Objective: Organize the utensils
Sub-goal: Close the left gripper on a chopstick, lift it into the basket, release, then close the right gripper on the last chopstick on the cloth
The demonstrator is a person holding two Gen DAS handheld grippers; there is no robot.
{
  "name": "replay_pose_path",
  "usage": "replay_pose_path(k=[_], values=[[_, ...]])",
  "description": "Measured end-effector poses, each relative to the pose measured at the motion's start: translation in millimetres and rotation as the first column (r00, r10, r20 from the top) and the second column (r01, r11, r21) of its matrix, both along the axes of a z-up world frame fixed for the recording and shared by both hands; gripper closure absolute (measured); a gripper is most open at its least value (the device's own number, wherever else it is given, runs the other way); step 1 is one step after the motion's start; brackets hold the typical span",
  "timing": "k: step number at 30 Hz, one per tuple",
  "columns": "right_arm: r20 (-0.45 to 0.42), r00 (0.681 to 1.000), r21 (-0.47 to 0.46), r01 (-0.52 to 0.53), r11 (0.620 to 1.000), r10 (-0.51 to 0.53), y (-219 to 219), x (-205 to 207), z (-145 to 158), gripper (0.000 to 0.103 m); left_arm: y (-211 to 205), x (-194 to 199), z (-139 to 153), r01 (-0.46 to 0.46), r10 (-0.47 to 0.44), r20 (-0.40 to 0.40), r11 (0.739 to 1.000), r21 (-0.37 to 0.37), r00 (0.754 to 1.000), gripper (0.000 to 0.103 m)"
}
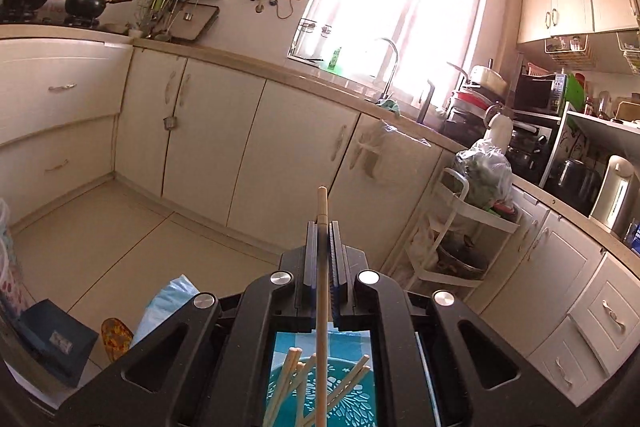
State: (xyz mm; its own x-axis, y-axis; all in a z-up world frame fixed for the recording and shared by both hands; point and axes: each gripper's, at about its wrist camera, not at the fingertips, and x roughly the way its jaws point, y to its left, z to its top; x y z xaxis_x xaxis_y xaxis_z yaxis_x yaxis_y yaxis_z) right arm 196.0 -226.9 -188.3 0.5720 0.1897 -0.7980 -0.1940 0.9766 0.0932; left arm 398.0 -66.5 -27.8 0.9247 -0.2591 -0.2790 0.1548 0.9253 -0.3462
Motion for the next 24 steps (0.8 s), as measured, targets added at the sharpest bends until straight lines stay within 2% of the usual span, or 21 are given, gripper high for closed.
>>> replay_pose_path(k=[12, 16, 18, 19, 21, 23, 24], values=[[0.0, 1.0, -0.007, -0.004, 1.0, 0.004, 2, 0, -1, 0.06, -1, -3, -29, 0.016, -0.014, -0.044, 0.999, 0.028, 0.999, 0.098], [0.0, 1.0, -0.008, -0.006, 1.0, 0.006, 3, 0, -1, 0.06, -5, -8, -35, 0.041, -0.036, -0.06, 0.996, 0.078, 0.998, 0.098], [0.0, 1.0, -0.01, -0.009, 1.0, 0.009, 5, 0, -1, 0.059, -12, -11, -39, 0.073, -0.062, -0.085, 0.988, 0.133, 0.994, 0.097], [0.0, 1.0, -0.01, -0.011, 1.0, 0.011, 5, 0, -1, 0.058, -15, -13, -41, 0.085, -0.071, -0.094, 0.984, 0.157, 0.993, 0.093], [-0.001, 1.0, -0.008, -0.013, 1.0, 0.013, 5, 0, -1, 0.058, -14, -22, -42, 0.09, -0.071, -0.106, 0.978, 0.188, 0.992, 0.079], [-0.003, 1.0, 0.008, -0.011, 1.0, 0.011, 3, 0, -1, 0.058, -5, -35, -41, 0.065, -0.045, -0.104, 0.979, 0.194, 0.994, 0.048], [-0.004, 1.0, 0.017, -0.008, 1.0, 0.008, 1, 0, -1, 0.058, 1, -43, -39, 0.043, -0.025, -0.093, 0.98, 0.193, 0.995, 0.042]])
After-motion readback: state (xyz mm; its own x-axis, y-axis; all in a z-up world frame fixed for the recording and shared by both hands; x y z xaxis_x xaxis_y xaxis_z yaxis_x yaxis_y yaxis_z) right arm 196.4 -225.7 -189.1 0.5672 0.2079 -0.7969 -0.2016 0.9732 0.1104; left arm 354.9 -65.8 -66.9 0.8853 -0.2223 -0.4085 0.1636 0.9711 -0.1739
